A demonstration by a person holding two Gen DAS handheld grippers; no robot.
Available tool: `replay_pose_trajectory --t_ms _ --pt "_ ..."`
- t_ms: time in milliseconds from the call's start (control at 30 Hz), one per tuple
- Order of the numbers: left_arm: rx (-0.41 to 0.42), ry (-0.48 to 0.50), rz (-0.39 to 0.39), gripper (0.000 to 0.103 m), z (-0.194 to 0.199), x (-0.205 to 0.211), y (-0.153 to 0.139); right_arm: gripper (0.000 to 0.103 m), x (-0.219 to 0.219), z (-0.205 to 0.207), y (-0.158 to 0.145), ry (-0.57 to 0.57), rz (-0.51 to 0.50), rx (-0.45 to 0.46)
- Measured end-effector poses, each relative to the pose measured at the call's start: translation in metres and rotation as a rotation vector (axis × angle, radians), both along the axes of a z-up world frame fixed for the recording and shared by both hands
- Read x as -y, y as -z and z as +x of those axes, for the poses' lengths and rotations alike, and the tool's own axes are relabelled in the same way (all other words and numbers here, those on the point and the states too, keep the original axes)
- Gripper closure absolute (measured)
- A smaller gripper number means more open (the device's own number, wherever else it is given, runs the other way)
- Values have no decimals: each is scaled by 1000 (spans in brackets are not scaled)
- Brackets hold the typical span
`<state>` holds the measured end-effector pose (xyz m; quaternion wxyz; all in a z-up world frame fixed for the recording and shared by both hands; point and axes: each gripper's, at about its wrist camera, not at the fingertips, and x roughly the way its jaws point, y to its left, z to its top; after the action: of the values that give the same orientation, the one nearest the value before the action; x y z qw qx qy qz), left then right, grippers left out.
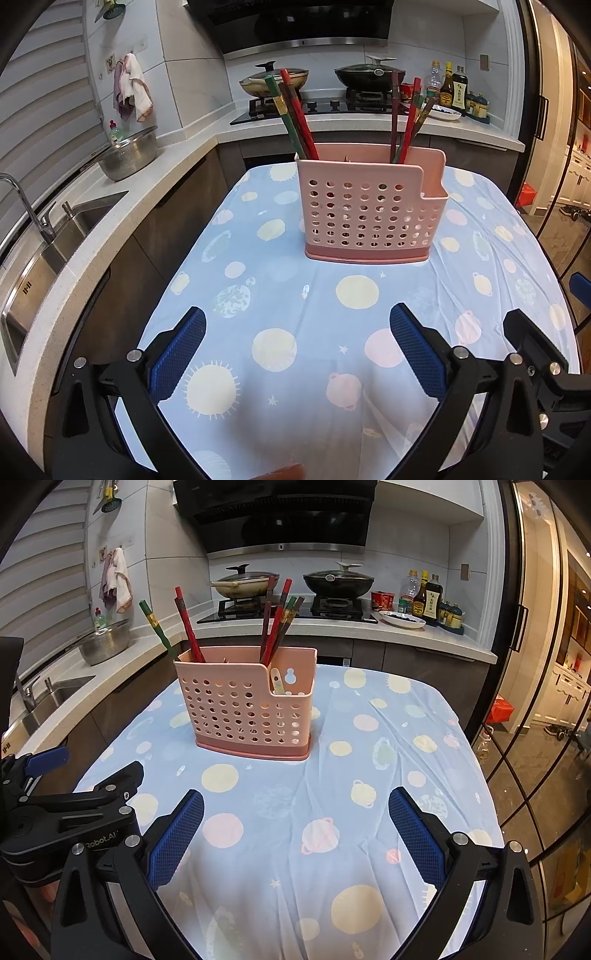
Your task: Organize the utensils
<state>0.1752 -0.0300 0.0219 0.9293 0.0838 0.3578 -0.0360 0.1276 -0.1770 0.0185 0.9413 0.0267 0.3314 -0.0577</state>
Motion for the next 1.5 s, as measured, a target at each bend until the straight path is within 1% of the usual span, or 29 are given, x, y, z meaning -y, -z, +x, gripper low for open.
replay_pose_trajectory --t_ms 367,533,1500 --pt "4 -11 4 8 -2 0 -1 6 1 0 -1 -1 4 0" --pt "-10 -13 -14 8 -2 -2 -1 6 0 -1 -1 -2 4 0" --pt "-4 -18 -7 8 -3 -1 -2 6 1 -2 0 0 8 -2"
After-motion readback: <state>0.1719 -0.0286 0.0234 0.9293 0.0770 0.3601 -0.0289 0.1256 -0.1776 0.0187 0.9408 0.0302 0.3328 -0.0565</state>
